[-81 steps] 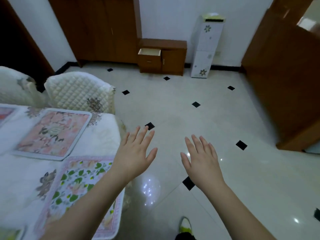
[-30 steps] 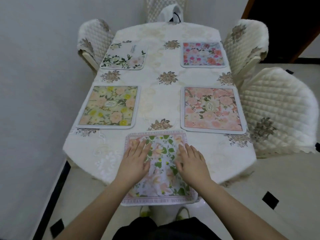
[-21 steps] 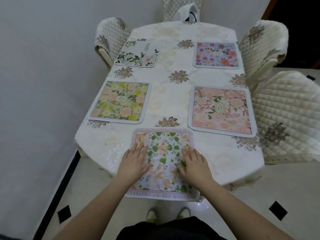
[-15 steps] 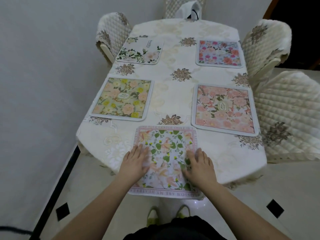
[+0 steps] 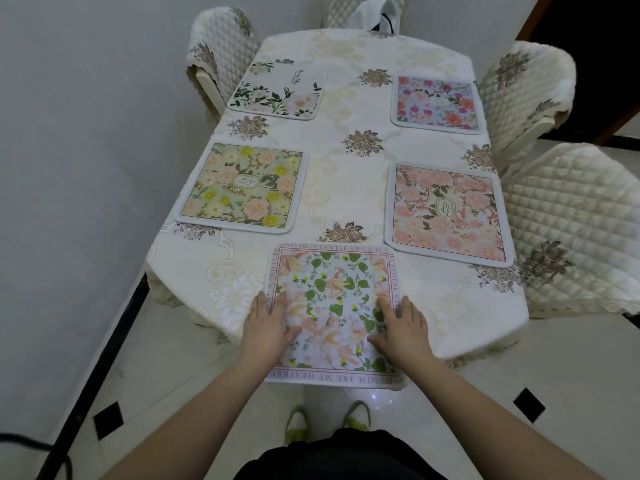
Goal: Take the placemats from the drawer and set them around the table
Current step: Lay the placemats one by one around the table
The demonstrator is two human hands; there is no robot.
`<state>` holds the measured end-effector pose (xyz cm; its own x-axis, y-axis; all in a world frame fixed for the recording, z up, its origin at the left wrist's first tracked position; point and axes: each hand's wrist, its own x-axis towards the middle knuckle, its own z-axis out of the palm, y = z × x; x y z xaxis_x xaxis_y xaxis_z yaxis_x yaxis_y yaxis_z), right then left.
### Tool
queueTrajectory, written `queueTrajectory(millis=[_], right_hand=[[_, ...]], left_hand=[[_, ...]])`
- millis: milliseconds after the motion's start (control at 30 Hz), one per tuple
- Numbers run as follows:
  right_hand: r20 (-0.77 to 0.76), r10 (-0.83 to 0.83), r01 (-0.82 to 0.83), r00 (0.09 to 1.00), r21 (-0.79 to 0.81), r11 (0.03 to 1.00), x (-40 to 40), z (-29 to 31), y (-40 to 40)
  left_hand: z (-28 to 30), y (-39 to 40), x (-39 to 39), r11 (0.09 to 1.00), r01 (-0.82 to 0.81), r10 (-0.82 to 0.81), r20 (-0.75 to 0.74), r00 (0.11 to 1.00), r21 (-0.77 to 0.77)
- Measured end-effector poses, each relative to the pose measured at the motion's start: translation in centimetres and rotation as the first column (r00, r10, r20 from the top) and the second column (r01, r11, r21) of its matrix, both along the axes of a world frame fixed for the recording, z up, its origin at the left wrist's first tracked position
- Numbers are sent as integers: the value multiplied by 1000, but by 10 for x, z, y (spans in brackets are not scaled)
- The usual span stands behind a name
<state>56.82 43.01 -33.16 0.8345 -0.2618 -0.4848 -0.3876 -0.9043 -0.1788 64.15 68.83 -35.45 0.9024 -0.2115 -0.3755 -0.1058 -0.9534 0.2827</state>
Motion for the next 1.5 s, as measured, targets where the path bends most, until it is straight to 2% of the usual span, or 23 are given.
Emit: queueTrajectory(millis=[67, 133, 233, 300, 367, 433, 533, 567, 700, 833, 1133, 1300, 1500], right_hand=[[-6, -28, 28, 1000, 47, 998, 1, 1, 0], [16, -84, 81, 996, 139, 987, 1, 4, 0], [129, -219, 162, 967, 352, 922, -4, 13, -3], [196, -379, 234, 904, 514, 825, -9, 19, -5], [179, -573, 343, 800, 646, 682, -12, 25, -7], [108, -666, 424, 738, 693, 583, -12, 30, -8], [34, -671, 456, 741, 707, 540, -11, 34, -7], [32, -655, 444, 755, 710, 546, -11, 35, -5], [64, -642, 414, 764, 713, 565, -14, 46, 3], [116, -698, 411, 707, 736, 539, -23, 62, 5], [169, -835, 434, 523, 790, 432, -63, 97, -3], [196, -905, 431, 377, 828, 359, -106, 118, -16], [195, -960, 447, 201, 854, 267, -171, 139, -40]], left_hand=[[2, 1, -2, 997, -36, 35, -6, 999, -65], [6, 1, -5, 976, -97, 98, 0, 995, -193], [17, 3, -7, 878, -169, 212, 47, 976, -447], [25, 8, -5, 792, -219, 293, 40, 955, -570], [34, 14, 0, 702, -312, 372, -43, 927, -640], [40, 18, 5, 681, -360, 373, -121, 920, -637], [38, 25, 9, 583, -506, 364, -353, 862, -636], [38, 25, 9, 578, -535, 354, -401, 845, -617], [38, 26, 7, 691, -421, 287, -312, 906, -588], [50, 26, 9, 677, -340, 232, -249, 940, -652], [96, -1, 31, 637, -176, 76, -167, 983, -751], [117, -40, 31, 653, -68, -45, -129, 991, -755], [138, -101, 6, 612, 21, -225, -149, 963, -791]])
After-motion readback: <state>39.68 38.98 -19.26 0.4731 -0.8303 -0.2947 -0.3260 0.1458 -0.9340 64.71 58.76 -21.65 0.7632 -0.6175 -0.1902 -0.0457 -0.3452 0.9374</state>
